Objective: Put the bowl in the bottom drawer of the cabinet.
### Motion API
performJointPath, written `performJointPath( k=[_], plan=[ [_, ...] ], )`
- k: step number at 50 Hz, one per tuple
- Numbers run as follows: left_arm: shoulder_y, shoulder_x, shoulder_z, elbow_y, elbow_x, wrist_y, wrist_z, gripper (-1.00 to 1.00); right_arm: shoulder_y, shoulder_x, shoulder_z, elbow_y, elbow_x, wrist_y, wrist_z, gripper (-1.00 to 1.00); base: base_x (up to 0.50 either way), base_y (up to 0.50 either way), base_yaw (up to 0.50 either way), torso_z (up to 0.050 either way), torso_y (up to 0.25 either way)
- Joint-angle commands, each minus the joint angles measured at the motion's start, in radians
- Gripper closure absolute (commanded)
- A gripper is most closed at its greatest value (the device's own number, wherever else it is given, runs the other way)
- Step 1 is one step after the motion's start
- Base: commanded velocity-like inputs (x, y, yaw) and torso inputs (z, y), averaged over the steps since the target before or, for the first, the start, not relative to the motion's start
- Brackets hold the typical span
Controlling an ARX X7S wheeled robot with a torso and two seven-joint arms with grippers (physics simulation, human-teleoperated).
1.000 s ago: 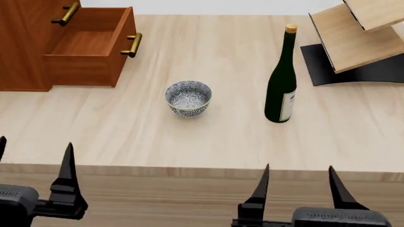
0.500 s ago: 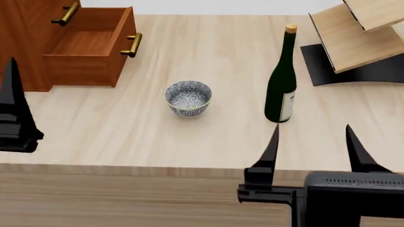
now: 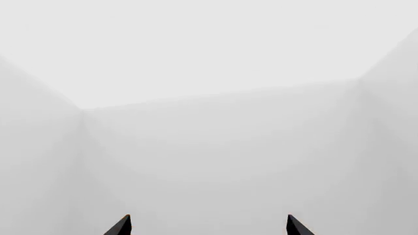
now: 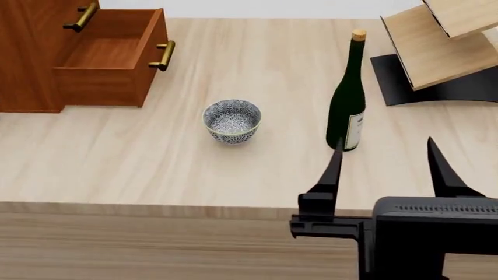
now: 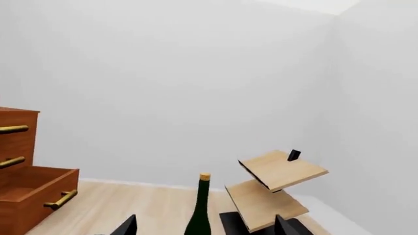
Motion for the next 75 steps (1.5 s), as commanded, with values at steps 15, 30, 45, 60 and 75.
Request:
performJointPath(
  k=[15, 30, 45, 60, 75],
  plan=[
    [0.002, -0.024, -0.025, 0.036, -0.025, -0.022, -0.008, -1.0, 0.003, 0.003, -0.016, -0.008, 0.007, 0.015, 0.014, -1.0, 0.0, 0.08, 0.0, 0.0, 0.0],
    [-0.003, -0.033, -0.007, 0.034, -0.019, -0.027, -0.017, -1.0, -0.001, 0.009, -0.012, -0.01, 0.02, 0.012, 0.016, -1.0, 0.0, 0.35, 0.0, 0.0, 0.0],
    [-0.019, -0.039, 0.02, 0.027, -0.012, -0.036, -0.027, -1.0, -0.008, 0.016, -0.006, -0.008, 0.031, 0.002, 0.018, -1.0, 0.0, 0.35, 0.0, 0.0, 0.0],
    [-0.018, -0.042, 0.037, 0.021, -0.008, -0.028, -0.029, -1.0, -0.017, 0.022, -0.002, 0.001, 0.041, -0.013, 0.019, -1.0, 0.0, 0.35, 0.0, 0.0, 0.0],
    [-0.014, -0.044, 0.049, 0.011, -0.004, -0.015, -0.031, -1.0, -0.03, 0.026, 0.003, 0.015, 0.046, -0.033, 0.024, -1.0, 0.0, 0.34, 0.0, 0.0, 0.0]
  ],
)
